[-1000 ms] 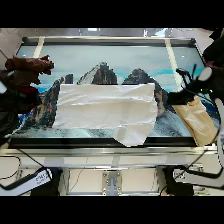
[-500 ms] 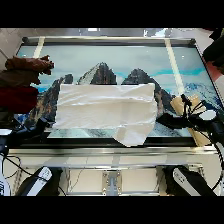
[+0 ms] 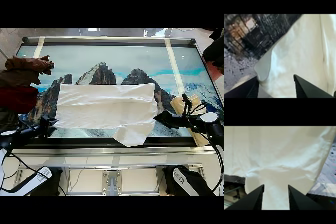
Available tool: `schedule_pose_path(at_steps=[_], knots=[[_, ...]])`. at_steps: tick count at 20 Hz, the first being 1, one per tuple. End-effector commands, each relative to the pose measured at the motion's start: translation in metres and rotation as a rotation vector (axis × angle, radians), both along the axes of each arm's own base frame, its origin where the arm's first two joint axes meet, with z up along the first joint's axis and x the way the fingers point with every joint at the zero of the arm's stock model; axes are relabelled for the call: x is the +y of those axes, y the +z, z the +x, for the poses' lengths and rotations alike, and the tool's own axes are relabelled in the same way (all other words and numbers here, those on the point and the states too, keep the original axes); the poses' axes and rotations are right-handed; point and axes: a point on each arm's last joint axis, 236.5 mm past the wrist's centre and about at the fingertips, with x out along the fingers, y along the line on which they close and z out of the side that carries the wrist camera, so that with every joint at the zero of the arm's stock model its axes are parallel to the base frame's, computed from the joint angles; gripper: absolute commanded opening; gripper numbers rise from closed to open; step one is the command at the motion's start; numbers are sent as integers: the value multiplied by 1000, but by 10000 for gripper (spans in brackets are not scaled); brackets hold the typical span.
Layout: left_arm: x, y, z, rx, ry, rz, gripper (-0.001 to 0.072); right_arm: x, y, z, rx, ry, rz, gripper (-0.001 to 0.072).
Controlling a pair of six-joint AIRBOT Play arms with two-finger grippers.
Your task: Fold the shirts.
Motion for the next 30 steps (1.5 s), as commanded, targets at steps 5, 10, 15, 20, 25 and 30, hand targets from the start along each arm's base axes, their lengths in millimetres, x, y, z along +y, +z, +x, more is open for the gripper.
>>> schedule_pose_path(at_steps=[5, 10, 15, 20, 25, 30], knots=[[-15, 8, 20, -81, -33, 2, 14, 0, -23, -46, 151, 127, -53, 351], [-17, 11, 21, -88, -32, -10, 14, 39, -55, -88, 324, 21, 168, 354], [-21, 13, 20, -90, -46, -28, 14, 61, -73, -104, 335, 21, 217, 354], [-24, 14, 19, -100, -69, -25, 14, 80, -82, -83, 260, -1, 160, 344], [-25, 14, 19, -103, -74, -26, 14, 86, -92, -86, 296, -2, 150, 17], [-27, 89, 37, -313, -180, 40, 13, 106, -20, -66, 140, 167, 206, 16]])
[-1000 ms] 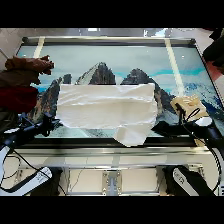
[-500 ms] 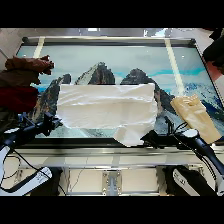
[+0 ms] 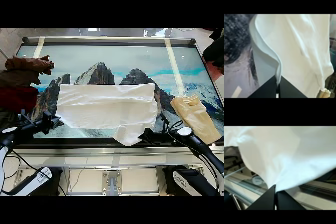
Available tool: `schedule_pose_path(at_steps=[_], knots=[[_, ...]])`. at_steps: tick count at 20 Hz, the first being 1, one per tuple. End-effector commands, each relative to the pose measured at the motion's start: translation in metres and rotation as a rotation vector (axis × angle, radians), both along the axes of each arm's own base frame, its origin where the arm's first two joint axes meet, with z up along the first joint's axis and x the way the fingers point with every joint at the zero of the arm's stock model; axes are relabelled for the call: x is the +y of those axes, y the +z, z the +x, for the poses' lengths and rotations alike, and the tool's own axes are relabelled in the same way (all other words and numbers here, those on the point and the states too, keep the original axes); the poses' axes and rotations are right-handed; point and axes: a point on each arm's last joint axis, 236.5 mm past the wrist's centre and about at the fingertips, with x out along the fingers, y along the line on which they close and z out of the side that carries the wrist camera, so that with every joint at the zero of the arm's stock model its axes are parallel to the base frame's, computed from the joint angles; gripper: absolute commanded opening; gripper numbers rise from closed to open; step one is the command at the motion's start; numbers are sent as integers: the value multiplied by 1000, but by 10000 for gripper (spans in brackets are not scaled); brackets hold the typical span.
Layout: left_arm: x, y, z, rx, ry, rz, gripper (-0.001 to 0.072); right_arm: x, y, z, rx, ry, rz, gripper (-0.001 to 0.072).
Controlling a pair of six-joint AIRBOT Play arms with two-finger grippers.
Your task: Fold the shirts.
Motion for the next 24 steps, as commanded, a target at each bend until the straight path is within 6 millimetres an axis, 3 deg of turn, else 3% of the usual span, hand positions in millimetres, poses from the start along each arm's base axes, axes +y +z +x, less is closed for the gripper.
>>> schedule_pose_path(at_steps=[1, 4, 6, 7, 10, 12, 15, 17, 20, 24], knots=[[0, 68, 10, -191, -78, 82, 13, 13, 61, 13, -138, 114, 42, 17], [15, 124, 13, -330, -85, 257, 11, 12, 131, 43, -351, 158, 8, 16], [22, 136, 9, -313, -114, 359, 11, 3, 166, 71, -470, 145, -54, 15], [25, 137, 9, -289, -133, 408, 10, -3, 171, 81, -482, 138, -91, 14], [25, 130, 22, -238, -213, 512, 10, -17, 157, 114, -451, 152, -177, 14], [22, 110, 44, -193, -286, 593, 10, -20, 138, 148, -425, 137, -194, 14], [53, 71, 86, -32, -253, 716, 10, -33, 109, 212, -415, 78, -243, 14], [64, 54, 111, 26, -262, 733, 10, -31, 96, 251, -409, 59, -232, 14], [52, 33, 147, 37, -314, 723, 10, -30, 69, 296, -394, 52, -231, 14], [39, 4, 183, 28, -320, 725, 10, -35, 38, 332, -382, 11, -245, 14]])
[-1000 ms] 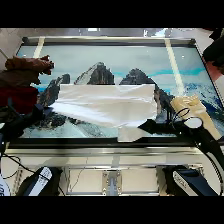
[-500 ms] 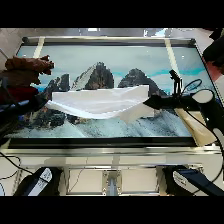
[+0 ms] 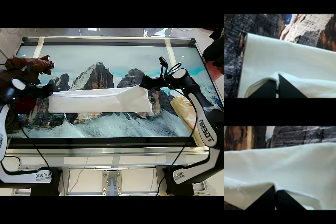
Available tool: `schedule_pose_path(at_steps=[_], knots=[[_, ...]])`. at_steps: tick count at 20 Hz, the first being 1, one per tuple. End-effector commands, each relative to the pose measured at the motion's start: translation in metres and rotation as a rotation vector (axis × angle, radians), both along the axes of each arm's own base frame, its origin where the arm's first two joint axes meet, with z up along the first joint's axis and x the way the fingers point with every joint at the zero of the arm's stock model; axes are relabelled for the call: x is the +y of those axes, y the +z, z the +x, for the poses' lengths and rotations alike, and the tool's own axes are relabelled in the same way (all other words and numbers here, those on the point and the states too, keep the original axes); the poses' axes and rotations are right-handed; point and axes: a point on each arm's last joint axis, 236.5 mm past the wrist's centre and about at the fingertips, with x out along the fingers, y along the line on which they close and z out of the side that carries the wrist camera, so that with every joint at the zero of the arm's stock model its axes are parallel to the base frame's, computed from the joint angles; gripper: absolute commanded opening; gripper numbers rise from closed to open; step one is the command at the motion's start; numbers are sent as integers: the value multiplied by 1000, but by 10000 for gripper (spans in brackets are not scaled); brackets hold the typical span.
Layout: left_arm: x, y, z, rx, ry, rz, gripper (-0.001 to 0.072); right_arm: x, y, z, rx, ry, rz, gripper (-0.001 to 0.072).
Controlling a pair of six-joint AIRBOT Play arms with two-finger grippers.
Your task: Fold the shirts.
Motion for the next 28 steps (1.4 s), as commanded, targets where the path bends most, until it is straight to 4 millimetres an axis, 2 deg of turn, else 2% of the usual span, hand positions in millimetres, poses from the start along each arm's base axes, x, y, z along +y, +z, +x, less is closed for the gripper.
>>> schedule_pose_path(at_steps=[1, 5, 7, 8, 9, 10, 11, 13, 15, 18, 19, 20, 22, 24, 28], knots=[[-3, -29, 32, -7, 23, 15, 10, -7, -30, 36, -5, -58, -9, 14], [1, -50, 37, 6, 60, 4, 10, -8, -55, 37, 32, -62, -16, 16], [1, -49, 38, 3, 72, -2, 12, -9, -52, 38, 26, -60, -20, 18], [1, -45, 39, -3, 81, -8, 41, -11, -46, 38, 25, -54, -15, 59], [1, -37, 39, -16, 83, -10, 143, -11, -38, 36, 31, -34, -8, 219], [1, -27, 40, -34, 82, -7, 389, -11, -29, 32, 44, -2, 0, 387], [1, -13, 41, -59, 79, -3, 627, -14, -19, 26, 63, 39, 3, 416], [2, 22, 39, -116, 76, 5, 643, -28, 2, 10, 110, 120, -8, 415], [1, 65, 36, -192, 48, 33, 643, -58, 11, -10, 186, 168, -67, 414], [-2, 124, 25, -305, 8, 78, 643, -110, -1, -41, 321, 174, -174, 416], [-3, 140, 22, -335, 8, 83, 643, -123, -6, -45, 342, 158, -189, 434], [-4, 154, 19, -364, 8, 88, 643, -130, -10, -45, 348, 138, -180, 505], [-5, 171, 14, -399, 9, 93, 643, -134, -21, -42, 357, 109, -140, 535], [-7, 177, 12, -411, 7, 91, 642, -129, -32, -41, 377, 101, -72, 635], [-24, 176, 13, -409, -28, 84, 642, -95, -50, -30, 393, 120, 148, 635]])
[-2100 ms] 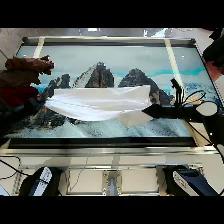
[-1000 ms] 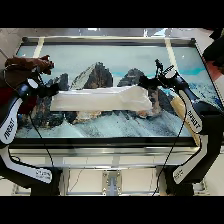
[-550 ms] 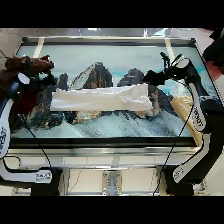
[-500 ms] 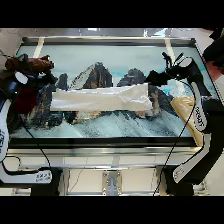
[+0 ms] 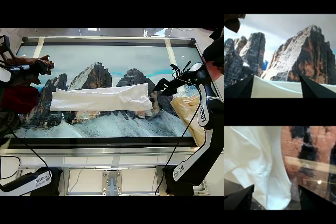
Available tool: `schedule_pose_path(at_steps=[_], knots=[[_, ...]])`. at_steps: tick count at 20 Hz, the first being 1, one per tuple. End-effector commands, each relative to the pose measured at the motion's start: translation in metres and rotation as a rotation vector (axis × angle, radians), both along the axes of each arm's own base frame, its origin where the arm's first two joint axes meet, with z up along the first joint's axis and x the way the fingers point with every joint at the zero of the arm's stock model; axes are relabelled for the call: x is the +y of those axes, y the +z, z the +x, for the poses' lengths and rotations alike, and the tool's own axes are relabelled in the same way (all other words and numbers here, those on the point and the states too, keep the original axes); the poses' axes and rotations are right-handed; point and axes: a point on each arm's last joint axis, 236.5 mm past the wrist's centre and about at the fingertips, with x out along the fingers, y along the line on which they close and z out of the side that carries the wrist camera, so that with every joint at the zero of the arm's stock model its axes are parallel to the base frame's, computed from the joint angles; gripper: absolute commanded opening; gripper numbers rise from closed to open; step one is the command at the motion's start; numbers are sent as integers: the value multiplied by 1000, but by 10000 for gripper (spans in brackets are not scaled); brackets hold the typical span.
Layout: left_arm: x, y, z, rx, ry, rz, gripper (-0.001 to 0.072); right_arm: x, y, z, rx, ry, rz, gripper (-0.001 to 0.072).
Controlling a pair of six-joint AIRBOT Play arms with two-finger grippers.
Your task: Fold the shirts.
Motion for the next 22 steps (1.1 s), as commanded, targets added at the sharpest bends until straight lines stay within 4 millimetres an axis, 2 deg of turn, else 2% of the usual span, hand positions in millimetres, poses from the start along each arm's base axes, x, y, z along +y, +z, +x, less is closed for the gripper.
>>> schedule_pose_path(at_steps=[1, 3, 7, 12, 13, 14, 15, 16, 19, 20, 22], knots=[[-16, 6, -1, -12, -32, 1, 642, 29, -13, 6, 30, -15, 194, 636], [-28, 6, -1, -12, -57, 1, 642, 42, -26, 7, 53, -11, 242, 698], [-45, 6, -1, -12, -91, 1, 641, 63, -42, 6, 67, 21, 230, 698], [-62, 2, -2, -3, -126, 1, 641, 99, -47, 6, 53, 77, 202, 689], [-65, -2, -2, 4, -133, 0, 641, 108, -46, 4, 55, 96, 203, 583], [-69, -8, -2, 19, -143, -1, 641, 115, -44, 0, 61, 116, 208, 281], [-75, -18, -4, 50, -158, -4, 632, 122, -41, -4, 65, 133, 215, 29], [-83, -31, -7, 94, -179, -6, 524, 125, -35, -8, 71, 154, 220, 17], [-115, -84, -19, 257, -264, -12, 37, 125, -6, -19, 62, 201, 227, 17], [-130, -103, -24, 313, -301, -10, 13, 122, 8, -20, 43, 208, 226, 17], [-166, -140, -36, 405, -380, 0, 13, 120, 38, -24, -7, 230, 208, 17]])
